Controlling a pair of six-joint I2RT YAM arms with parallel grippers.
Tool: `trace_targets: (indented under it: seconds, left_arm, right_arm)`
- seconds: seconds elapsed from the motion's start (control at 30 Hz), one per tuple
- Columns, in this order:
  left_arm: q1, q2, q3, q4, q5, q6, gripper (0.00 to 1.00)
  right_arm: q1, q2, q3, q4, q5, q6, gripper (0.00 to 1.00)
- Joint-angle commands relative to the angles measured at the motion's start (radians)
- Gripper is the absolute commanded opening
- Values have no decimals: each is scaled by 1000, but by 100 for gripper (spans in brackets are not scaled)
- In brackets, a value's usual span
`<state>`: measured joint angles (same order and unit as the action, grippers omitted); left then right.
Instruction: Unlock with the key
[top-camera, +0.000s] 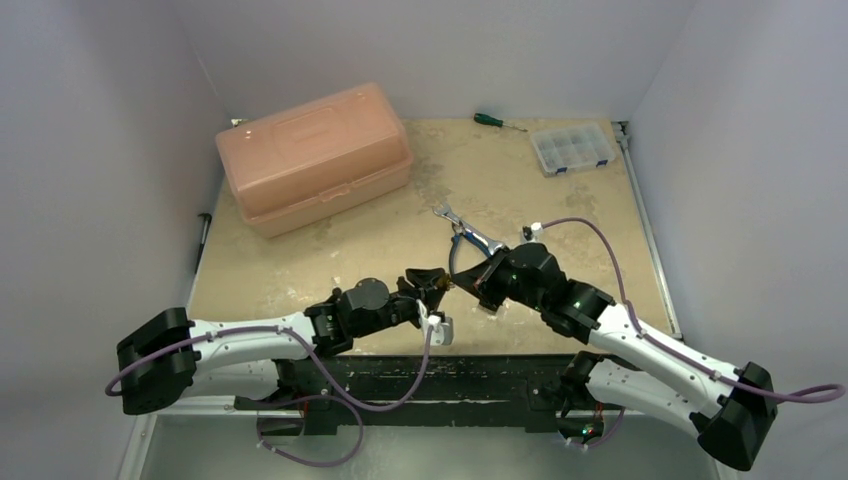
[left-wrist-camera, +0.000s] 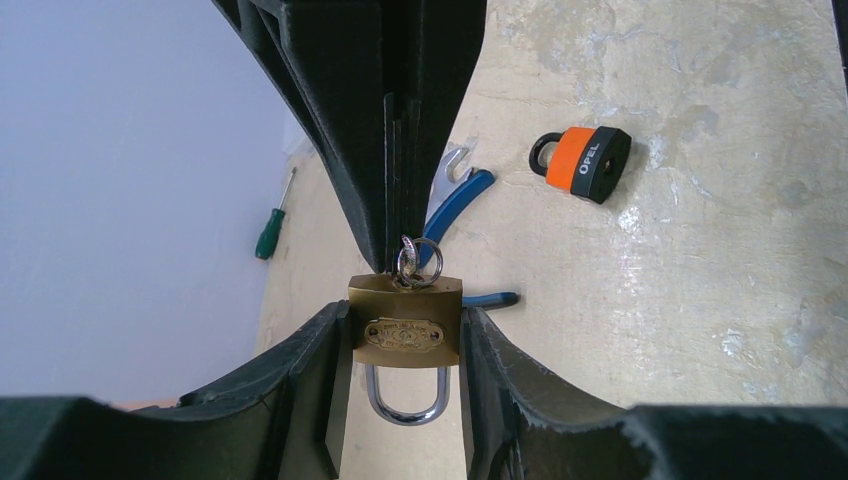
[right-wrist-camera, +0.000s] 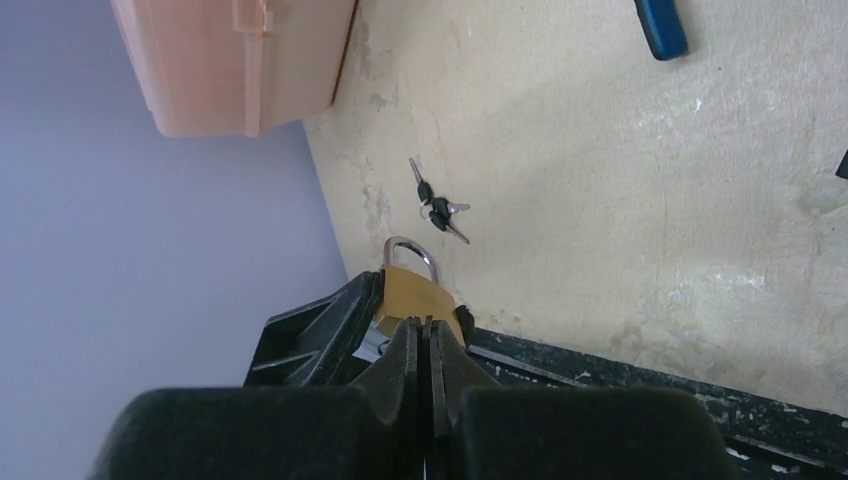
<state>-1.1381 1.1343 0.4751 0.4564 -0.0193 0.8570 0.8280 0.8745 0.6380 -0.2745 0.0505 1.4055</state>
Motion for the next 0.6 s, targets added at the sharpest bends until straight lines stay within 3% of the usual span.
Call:
trace_targets:
  seconds: [0.0,0.57]
  left_arm:
    - [-33,-20,19,256,-16,28,0]
    - [-73,32,-12,457,-161,35,0]
  right_arm:
    - [3,-8,-35,-33,-19,106,0]
    - [3,-10,-82,-6,-101,285,0]
